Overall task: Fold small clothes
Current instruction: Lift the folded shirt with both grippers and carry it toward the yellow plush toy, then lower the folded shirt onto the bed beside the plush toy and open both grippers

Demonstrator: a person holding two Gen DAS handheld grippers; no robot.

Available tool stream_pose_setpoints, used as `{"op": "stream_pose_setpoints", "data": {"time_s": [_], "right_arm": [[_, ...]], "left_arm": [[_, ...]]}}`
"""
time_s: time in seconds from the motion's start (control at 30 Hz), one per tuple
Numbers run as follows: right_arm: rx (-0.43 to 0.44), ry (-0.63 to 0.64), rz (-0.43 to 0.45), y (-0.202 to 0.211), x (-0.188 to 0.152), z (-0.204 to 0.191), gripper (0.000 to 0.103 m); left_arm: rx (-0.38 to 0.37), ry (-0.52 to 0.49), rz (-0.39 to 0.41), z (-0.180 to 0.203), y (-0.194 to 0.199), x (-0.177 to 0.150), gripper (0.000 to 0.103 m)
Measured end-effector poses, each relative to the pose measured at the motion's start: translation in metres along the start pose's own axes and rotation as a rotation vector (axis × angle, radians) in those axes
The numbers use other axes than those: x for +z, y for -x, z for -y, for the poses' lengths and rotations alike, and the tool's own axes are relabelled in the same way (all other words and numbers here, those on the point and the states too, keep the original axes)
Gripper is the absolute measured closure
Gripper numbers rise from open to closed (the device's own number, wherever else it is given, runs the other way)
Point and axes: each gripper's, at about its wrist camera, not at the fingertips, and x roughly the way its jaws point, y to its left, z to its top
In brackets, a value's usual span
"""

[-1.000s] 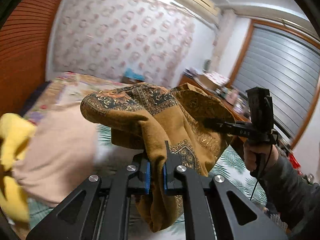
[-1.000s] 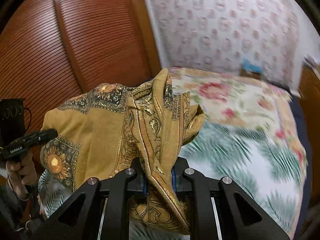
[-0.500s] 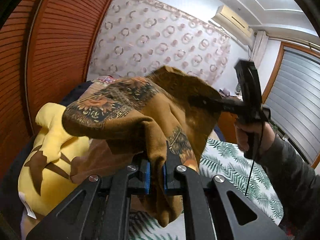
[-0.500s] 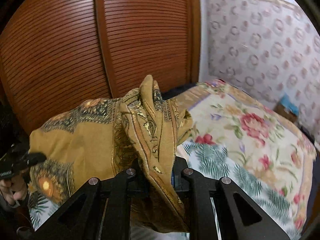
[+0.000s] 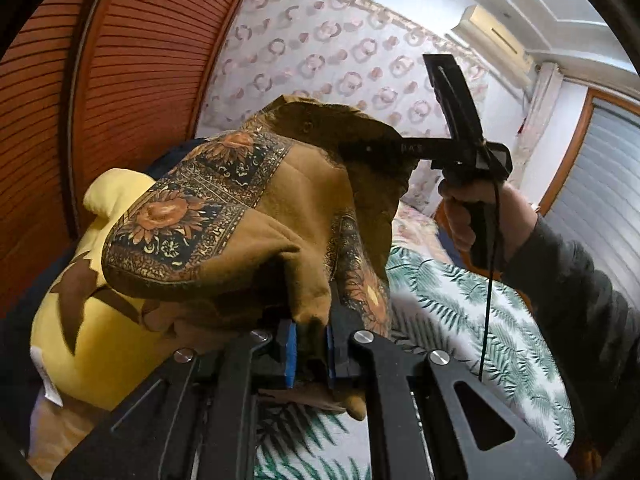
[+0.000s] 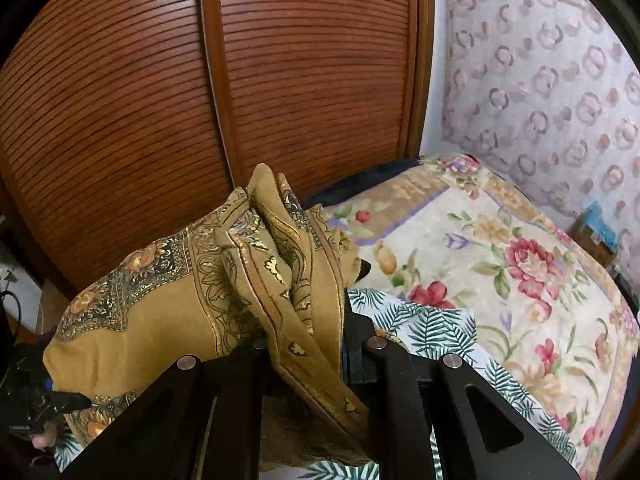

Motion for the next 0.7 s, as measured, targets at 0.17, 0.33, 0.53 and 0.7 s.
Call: {"op": "stream_pose_setpoints", "data": {"time_s": [0.17,0.33,0.53,0.7], "right_arm": [[-0.03,-0.061,-0.01,-0.023,0.003,0.015,0.071],[-0.078,-0.142,0.061,-0.019,0.004,0.027,0.058],[-0.177,-0.133,0.2,0.01,0.008,0.018,0.057],[-0.138,-0.132,0.233,0.019,0.01,0.002,0.057]], "left_arm": [[0.052,-0.019,-0.023,-0.002,0.004,-0.006,0.075],[0.002,-0.007,0.055,-0.009,0.031,-0.003,0.058],[0.057,-0.06,0.142,-0.009,0.049,0.016,0.032],[0.091,-0.108,0.106,-0.006,0.024,0.036,0.026]]}}
